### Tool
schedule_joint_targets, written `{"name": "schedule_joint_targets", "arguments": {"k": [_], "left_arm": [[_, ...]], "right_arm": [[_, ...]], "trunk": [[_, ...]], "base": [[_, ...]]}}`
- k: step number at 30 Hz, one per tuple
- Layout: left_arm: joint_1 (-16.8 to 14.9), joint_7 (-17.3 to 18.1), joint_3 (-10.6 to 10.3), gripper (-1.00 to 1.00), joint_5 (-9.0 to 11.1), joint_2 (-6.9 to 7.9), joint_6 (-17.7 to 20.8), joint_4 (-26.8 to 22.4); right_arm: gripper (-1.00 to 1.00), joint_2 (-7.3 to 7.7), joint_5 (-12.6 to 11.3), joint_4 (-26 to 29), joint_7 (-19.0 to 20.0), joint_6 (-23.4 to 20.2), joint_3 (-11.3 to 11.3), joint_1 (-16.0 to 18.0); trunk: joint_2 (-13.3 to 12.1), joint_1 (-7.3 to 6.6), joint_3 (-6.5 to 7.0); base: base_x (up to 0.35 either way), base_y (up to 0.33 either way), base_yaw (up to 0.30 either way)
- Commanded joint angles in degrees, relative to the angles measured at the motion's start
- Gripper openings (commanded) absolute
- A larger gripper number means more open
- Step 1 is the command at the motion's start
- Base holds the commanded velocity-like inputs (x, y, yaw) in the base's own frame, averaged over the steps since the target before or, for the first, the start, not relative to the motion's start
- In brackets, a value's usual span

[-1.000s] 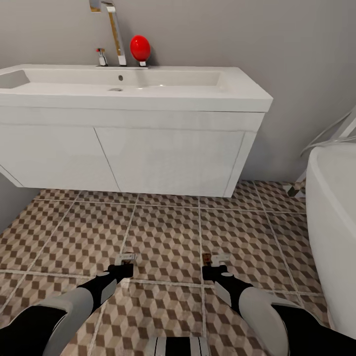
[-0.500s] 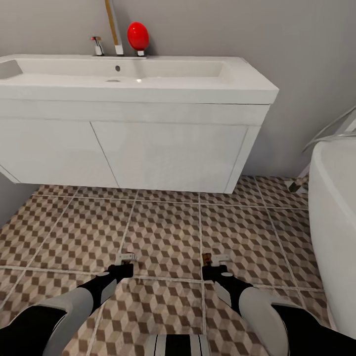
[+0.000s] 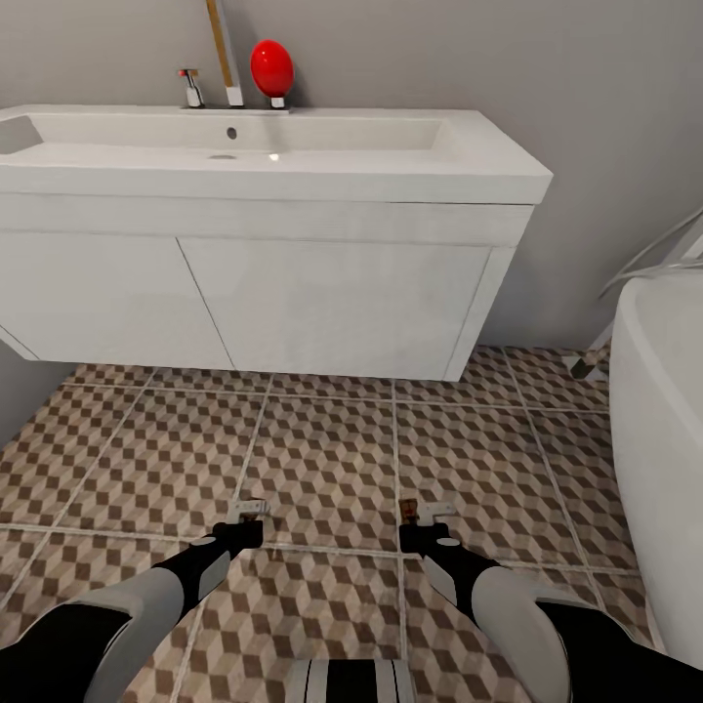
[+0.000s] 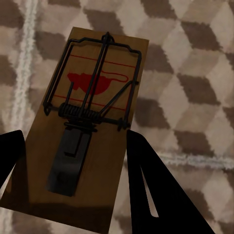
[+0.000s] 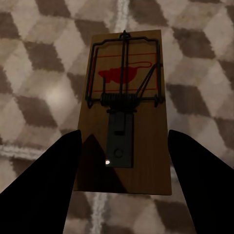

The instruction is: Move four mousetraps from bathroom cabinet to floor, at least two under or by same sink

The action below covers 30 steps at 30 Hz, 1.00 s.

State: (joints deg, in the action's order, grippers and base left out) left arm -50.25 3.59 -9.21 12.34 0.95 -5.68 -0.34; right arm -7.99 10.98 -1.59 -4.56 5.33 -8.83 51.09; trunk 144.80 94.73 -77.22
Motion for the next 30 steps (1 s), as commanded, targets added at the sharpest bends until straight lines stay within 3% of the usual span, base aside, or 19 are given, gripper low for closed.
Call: {"name": "schedule_joint_targets", "arguments": {"k": [1, 10, 30], "left_arm": [[-0.03, 0.11, -0.47, -1.00, 0.38, 0.01, -0.28, 0.07], [-0.06, 0.11, -0.46, -1.00, 0.09, 0.02, -0.67, -0.07], [-0.06, 0.11, -0.46, -1.00, 0.11, 0.10, -0.89, -0.28]], "right_arm": [[-1.00, -0.01, 0.60, -0.17, -0.26, 0.29, -0.49, 0.06], [-1.00, -0.01, 0.62, -0.17, -0.28, 0.29, -0.47, 0.06], [-1.00, -0.01, 0.56, -0.17, -0.28, 0.29, -0.43, 0.06]], "trunk": [[0.02, -0.01, -0.04], [0.02, -0.01, -0.04], [0.02, -0.01, -0.04]], "base": [[0.000, 0.000, 0.000], [0.077, 0.000, 0.000], [0.306, 0.000, 0.000]]}}
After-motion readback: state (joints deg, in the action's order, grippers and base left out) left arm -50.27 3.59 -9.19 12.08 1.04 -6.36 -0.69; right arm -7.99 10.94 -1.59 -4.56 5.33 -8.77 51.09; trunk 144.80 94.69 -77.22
